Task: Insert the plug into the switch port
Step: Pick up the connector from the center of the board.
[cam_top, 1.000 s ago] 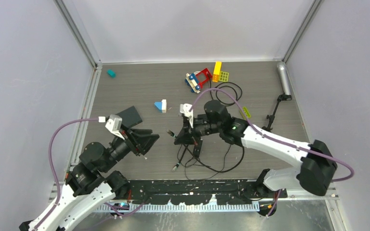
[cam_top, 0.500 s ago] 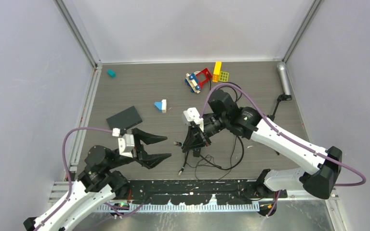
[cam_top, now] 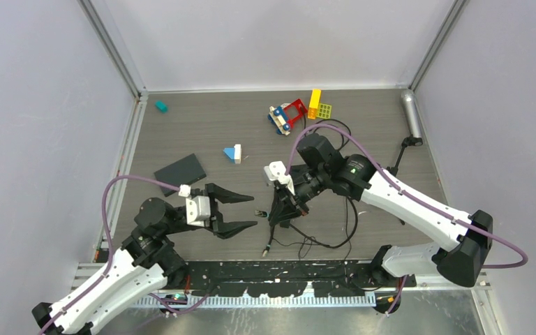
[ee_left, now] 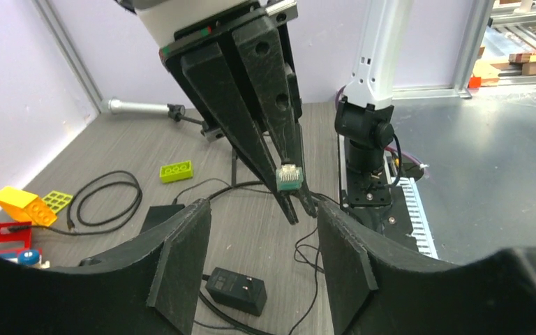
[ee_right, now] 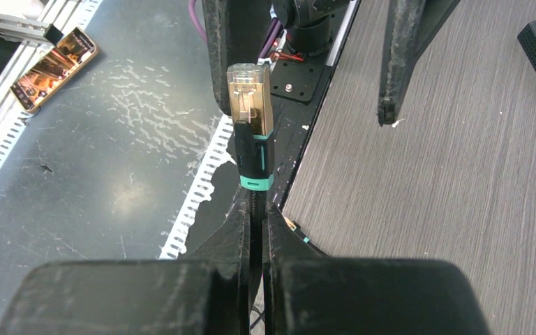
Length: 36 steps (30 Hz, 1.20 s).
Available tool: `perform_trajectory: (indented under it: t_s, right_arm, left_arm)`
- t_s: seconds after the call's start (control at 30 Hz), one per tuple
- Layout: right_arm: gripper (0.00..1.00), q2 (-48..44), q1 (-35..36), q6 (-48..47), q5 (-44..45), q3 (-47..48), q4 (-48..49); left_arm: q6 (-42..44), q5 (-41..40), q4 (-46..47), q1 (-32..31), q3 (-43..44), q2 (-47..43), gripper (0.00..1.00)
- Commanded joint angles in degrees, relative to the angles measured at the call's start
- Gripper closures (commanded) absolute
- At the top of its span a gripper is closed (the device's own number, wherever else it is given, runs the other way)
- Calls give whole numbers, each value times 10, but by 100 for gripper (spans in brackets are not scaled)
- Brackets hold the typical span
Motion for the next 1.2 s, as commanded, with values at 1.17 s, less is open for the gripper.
perform_trajectory:
  t_s: [1.17]
  right_arm:
    - [100, -30, 6, 23, 23, -31, 51]
  left_arm:
    - [-66, 50, 40, -2, 43, 67, 58]
